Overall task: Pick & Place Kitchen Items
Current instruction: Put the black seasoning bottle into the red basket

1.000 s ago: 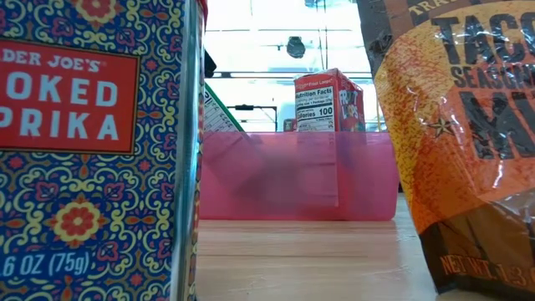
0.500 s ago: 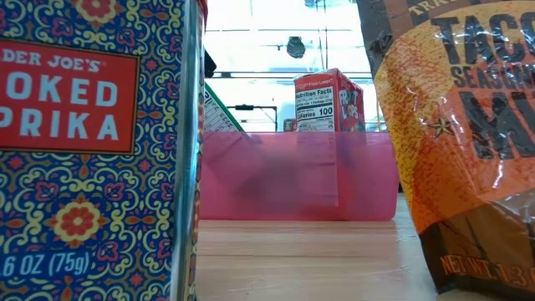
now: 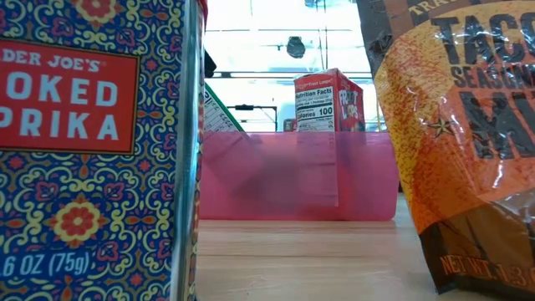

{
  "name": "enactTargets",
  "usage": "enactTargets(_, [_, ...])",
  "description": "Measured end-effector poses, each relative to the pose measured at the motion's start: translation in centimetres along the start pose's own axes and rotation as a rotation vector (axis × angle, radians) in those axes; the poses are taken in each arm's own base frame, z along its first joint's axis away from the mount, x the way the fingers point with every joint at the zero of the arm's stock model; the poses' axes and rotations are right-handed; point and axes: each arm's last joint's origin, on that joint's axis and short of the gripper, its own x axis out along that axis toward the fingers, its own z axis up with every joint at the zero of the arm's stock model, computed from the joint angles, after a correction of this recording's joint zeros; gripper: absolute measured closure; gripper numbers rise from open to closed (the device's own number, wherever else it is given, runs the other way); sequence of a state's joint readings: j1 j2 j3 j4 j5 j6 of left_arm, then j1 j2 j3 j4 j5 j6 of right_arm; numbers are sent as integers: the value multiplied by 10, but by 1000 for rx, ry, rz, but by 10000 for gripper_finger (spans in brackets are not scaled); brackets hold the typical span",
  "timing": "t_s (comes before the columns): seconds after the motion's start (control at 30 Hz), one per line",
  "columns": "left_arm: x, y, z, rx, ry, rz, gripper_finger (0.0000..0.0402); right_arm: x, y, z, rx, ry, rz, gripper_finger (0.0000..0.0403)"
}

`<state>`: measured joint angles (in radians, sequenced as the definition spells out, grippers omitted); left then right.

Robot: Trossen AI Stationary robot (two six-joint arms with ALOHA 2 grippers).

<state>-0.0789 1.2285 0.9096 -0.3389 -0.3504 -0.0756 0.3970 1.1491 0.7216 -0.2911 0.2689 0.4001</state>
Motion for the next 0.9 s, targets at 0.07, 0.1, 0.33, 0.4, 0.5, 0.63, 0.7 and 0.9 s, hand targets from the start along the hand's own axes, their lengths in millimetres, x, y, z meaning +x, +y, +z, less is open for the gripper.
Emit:
enactTargets(0.07, [0, 0, 0, 1, 0, 0, 174, -8, -10, 3, 27, -24, -46, 195])
enactTargets(0.1, [0, 0, 0, 2, 0, 0, 174, -11, -15, 5, 46, -43, -69, 195])
enactTargets(0.33, [0, 0, 0, 1, 0, 0, 174, -26, -45, 19, 65, -142, -150, 194])
enactTargets(0.4, [0, 0, 0, 2, 0, 0, 174, -27, -55, 23, 79, -156, -188, 194])
enactTargets(0.5, [0, 0, 0, 1, 0, 0, 174, -27, -71, 28, 124, -194, -245, 194])
enactTargets(0.63, [0, 0, 0, 3, -2, 0, 174, -29, -92, 41, 146, -301, -312, 194])
enactTargets(0.7, [0, 0, 0, 9, -2, 0, 174, -31, -101, 48, 152, -361, -346, 194])
enactTargets(0.9, [0, 0, 0, 12, -4, 0, 174, -36, -128, 69, 152, -565, -349, 194])
